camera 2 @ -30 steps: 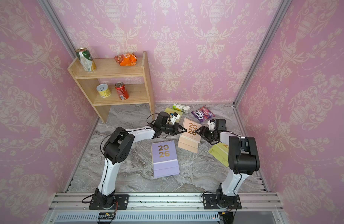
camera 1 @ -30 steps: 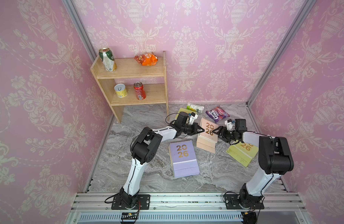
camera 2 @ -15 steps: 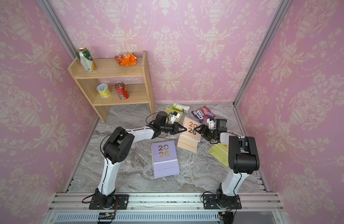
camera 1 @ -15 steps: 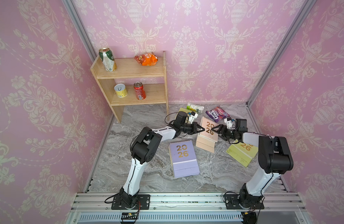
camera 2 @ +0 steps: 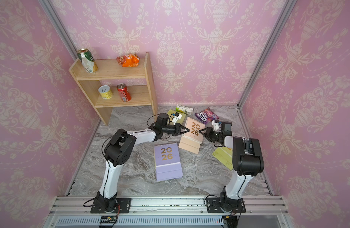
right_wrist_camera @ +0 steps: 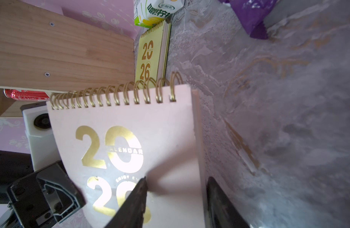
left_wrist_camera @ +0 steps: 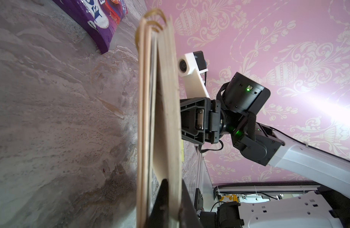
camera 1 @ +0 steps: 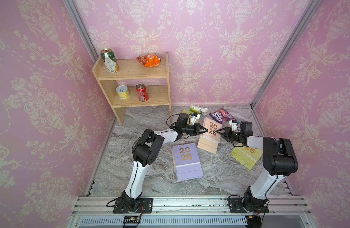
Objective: Stack the calendars
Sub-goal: Pick up the calendar at the center of the board.
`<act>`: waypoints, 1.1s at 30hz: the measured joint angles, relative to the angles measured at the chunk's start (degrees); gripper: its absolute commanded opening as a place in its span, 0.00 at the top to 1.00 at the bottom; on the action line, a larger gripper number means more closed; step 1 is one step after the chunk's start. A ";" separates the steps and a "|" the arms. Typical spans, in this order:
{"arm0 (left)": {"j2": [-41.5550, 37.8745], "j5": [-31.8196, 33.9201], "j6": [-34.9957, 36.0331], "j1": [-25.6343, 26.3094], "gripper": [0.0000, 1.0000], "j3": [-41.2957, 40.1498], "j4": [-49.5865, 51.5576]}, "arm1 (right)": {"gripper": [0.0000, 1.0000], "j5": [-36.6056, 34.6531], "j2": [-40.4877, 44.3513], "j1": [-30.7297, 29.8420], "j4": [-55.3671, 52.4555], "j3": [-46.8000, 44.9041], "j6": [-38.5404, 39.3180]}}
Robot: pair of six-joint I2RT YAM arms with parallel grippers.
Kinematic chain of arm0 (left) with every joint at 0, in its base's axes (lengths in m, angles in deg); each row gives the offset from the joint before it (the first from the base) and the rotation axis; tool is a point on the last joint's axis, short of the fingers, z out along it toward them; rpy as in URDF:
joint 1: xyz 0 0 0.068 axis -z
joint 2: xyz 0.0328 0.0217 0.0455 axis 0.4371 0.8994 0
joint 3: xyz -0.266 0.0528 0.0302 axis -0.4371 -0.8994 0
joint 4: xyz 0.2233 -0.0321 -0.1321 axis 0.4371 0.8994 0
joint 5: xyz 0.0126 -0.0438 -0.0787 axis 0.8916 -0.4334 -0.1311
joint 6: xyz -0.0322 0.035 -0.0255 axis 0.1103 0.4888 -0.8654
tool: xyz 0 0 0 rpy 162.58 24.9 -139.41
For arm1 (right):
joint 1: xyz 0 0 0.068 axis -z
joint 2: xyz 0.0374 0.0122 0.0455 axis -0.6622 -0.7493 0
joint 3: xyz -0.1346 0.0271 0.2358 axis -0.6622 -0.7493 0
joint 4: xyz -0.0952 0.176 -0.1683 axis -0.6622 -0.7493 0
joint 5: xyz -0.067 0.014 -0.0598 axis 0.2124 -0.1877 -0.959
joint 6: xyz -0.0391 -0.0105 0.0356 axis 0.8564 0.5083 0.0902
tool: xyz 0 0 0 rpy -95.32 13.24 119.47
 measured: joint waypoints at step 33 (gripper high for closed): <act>-0.72 -9.92 -10.40 -1.60 1.00 0.02 -16.17 | 0.70 -4.24 18.21 0.48 3.30 -8.33 0.09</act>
